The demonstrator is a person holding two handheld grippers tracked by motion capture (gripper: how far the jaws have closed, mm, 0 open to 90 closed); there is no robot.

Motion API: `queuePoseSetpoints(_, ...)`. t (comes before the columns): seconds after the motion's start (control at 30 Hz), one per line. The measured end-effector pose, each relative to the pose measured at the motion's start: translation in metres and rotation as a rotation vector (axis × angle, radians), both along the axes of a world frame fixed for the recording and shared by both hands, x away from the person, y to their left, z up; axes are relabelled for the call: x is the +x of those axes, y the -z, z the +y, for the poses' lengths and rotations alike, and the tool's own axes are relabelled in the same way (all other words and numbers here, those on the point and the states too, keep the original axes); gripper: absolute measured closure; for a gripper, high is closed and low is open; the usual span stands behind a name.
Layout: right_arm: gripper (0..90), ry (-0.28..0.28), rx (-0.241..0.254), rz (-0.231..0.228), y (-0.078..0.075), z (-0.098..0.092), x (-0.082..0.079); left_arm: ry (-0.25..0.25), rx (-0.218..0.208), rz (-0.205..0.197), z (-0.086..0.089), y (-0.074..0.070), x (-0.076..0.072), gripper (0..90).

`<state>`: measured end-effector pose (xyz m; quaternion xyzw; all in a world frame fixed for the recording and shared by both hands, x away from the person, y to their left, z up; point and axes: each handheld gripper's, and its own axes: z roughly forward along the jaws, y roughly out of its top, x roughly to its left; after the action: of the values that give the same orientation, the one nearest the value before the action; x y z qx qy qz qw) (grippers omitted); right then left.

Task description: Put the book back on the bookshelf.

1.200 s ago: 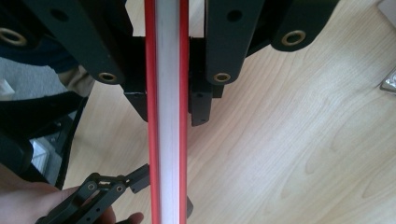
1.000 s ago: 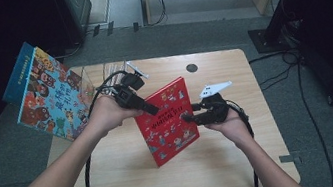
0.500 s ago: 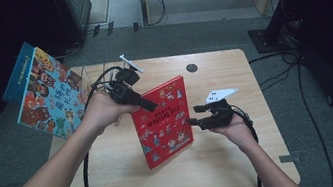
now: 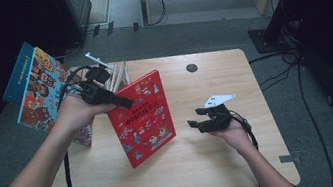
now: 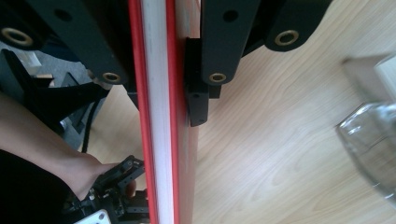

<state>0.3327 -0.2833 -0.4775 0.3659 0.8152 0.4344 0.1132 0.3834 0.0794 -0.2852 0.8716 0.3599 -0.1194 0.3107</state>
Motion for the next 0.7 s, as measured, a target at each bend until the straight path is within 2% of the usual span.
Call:
queuePoseSetpoints(0.13,42.0,0.024,-0.035,0.026,0.011,0.002,0.003,-0.046,-0.008,0.002,0.018,0.001,-0.003,79.7)
queuePoseSetpoints(0.17,43.6,0.049,-0.038,0.04,0.015,0.003,0.004,-0.052,-0.007,0.006,0.021,0.001,-0.004,79.7)
queuePoseSetpoints(0.3,43.9,0.07,-0.057,0.03,0.021,0.006,0.009,-0.09,-0.018,0.003,0.036,0.001,-0.008,79.7)
queuePoseSetpoints(0.5,43.8,0.068,-0.078,0.036,0.03,0.01,0.013,-0.146,-0.027,0.005,0.06,0.0,-0.013,79.7)
queuePoseSetpoints(0.57,43.8,0.063,-0.099,0.036,0.035,0.011,0.016,-0.168,-0.031,0.011,0.068,0.0,-0.014,79.8)
queuePoseSetpoints(0.63,43.8,0.063,-0.091,0.057,0.038,0.011,0.017,-0.186,-0.032,0.008,0.077,-0.001,-0.017,79.7)
queuePoseSetpoints(0.7,44.0,0.069,-0.083,0.047,0.04,0.011,0.018,-0.206,-0.032,0.006,0.085,-0.002,-0.019,79.7)
